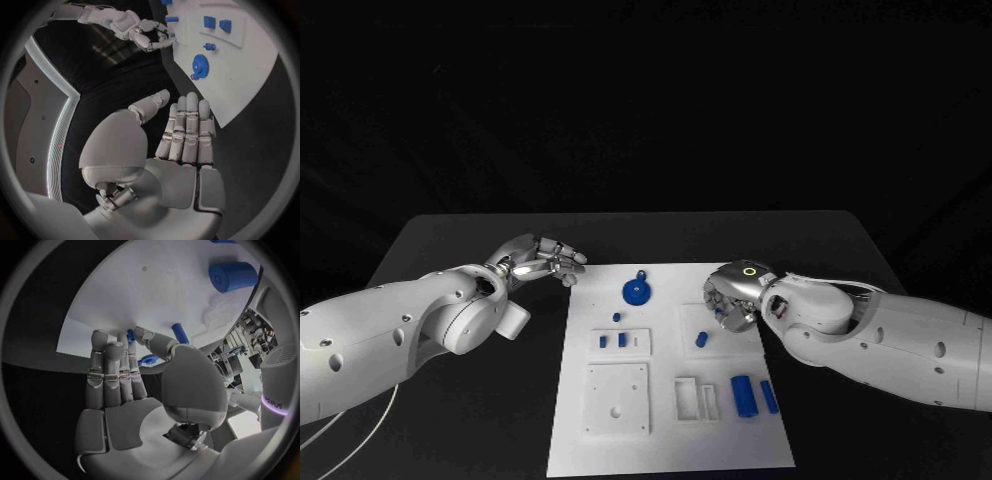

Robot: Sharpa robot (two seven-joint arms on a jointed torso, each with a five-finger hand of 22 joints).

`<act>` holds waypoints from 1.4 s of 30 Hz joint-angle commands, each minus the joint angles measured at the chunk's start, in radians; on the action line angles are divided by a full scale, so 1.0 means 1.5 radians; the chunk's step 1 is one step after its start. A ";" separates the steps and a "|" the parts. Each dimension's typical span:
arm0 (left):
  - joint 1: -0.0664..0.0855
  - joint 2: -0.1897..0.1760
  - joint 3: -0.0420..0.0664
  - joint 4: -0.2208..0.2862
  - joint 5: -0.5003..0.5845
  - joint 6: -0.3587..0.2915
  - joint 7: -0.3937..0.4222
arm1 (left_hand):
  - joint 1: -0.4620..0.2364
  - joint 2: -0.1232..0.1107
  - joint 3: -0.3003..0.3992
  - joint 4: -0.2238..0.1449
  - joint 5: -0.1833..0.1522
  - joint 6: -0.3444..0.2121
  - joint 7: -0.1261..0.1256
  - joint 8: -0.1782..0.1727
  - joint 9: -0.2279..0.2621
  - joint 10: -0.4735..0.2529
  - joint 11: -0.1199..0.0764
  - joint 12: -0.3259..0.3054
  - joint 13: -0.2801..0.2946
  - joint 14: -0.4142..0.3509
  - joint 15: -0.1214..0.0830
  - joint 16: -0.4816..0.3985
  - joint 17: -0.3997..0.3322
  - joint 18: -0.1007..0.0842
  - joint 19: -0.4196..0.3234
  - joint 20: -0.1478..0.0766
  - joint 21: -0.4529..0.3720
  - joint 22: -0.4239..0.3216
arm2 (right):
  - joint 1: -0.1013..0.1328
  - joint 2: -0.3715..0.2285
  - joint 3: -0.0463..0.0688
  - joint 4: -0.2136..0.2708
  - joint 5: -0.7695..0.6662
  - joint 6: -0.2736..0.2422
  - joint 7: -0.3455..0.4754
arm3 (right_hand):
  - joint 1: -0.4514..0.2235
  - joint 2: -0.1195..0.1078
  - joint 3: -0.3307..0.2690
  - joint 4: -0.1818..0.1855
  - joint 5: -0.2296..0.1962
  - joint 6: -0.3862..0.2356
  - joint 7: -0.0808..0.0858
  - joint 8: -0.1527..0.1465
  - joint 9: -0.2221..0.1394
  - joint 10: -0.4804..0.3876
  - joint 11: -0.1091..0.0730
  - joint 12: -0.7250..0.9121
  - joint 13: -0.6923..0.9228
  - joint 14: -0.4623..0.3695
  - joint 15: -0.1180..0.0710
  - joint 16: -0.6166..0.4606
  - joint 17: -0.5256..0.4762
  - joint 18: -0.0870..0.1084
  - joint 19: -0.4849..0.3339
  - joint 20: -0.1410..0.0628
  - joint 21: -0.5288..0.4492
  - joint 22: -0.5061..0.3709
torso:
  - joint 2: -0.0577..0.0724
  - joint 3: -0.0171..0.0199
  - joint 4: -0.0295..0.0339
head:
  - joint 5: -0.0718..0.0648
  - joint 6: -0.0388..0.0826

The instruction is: Assemble the parts on the task board

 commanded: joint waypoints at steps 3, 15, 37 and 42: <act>0.000 0.000 0.000 0.002 0.002 0.003 0.006 | 0.001 0.001 -0.002 -0.001 0.003 -0.006 0.000 0.000 -0.001 -0.004 0.002 -0.004 -0.001 0.001 0.003 -0.005 0.002 -0.002 -0.002 0.001 -0.004 0.001 | -0.019 0.004 -0.012 -0.004 -0.028 0.044 -0.002 | 0.001 -0.007 0.009 0.000 0.020 0.010 -0.001 0.001 0.003 0.013 -0.006 -0.003 0.004 -0.006 -0.011 0.008 0.000 0.016 0.008 0.000 0.008 0.015 | 0.000 0.0001 0.0001 | 0.000 -0.001; -0.001 0.001 0.000 0.002 0.001 0.001 0.007 | 0.001 0.001 -0.002 -0.001 0.003 -0.006 0.000 0.001 -0.001 -0.005 0.003 -0.005 -0.002 0.001 0.003 -0.008 0.004 -0.002 -0.002 0.001 -0.005 0.002 | -0.019 0.003 -0.012 -0.005 -0.034 0.019 -0.004 | -0.016 -0.010 0.004 -0.006 0.085 0.023 -0.007 0.002 0.018 0.024 -0.012 0.001 0.025 -0.006 -0.016 0.036 0.002 0.016 0.019 -0.001 0.027 0.015 | 0.000 0.0001 0.0005 | -0.001 -0.006; -0.001 0.002 0.000 -0.006 0.000 -0.004 0.010 | 0.001 0.001 -0.003 0.001 0.003 -0.010 0.001 0.000 -0.002 -0.009 0.005 -0.008 -0.003 0.002 0.003 -0.012 0.011 -0.002 -0.002 0.002 -0.007 0.004 | -0.019 -0.009 0.017 -0.003 0.036 -0.020 0.021 | -0.022 -0.010 0.009 -0.006 0.098 0.024 -0.008 0.002 0.030 0.027 -0.014 0.004 0.037 -0.007 -0.018 0.047 0.002 0.016 0.023 -0.003 0.032 0.014 | 0.000 -0.0003 0.0000 | 0.001 0.000; -0.001 0.002 0.000 -0.007 0.000 -0.003 0.009 | 0.002 0.001 -0.003 0.001 0.004 -0.010 0.001 0.000 -0.002 -0.009 0.005 -0.008 -0.003 0.002 0.003 -0.013 0.012 -0.002 -0.002 0.002 -0.007 0.004 | -0.018 -0.010 0.028 -0.002 0.040 -0.021 0.021 | -0.022 -0.010 0.009 -0.006 0.099 0.024 -0.008 0.002 0.031 0.027 -0.014 0.004 0.038 -0.008 -0.018 0.048 0.001 0.016 0.023 -0.004 0.032 0.014 | 0.000 -0.0004 0.0003 | 0.000 0.001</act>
